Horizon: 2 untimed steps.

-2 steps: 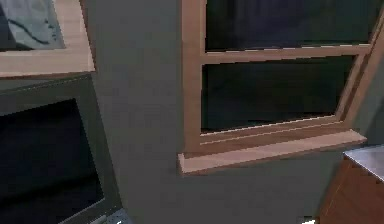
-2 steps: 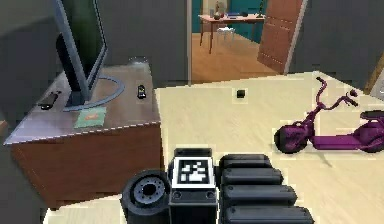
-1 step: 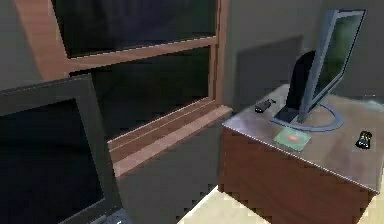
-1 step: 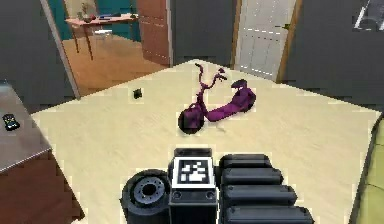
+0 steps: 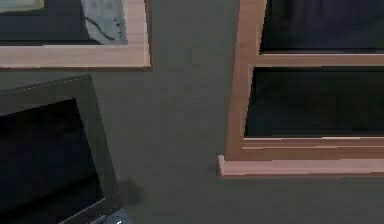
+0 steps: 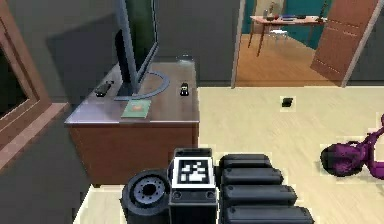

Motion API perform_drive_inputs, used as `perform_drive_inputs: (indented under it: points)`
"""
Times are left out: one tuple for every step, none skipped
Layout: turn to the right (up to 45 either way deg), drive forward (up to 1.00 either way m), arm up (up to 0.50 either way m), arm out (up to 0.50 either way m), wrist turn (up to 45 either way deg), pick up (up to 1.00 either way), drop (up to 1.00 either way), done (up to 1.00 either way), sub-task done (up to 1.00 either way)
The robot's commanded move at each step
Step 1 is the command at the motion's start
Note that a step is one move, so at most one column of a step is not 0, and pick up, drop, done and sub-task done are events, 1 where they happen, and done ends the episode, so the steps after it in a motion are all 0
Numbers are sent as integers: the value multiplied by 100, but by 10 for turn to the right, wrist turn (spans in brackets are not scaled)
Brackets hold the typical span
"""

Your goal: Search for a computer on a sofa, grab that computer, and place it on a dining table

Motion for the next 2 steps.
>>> perform_drive_inputs:
  points:
    - [-450, 0, 0, 0, 0, 0, 0, 0, 0]
    - [-60, 0, 0, 0, 0, 0, 0, 0, 0]
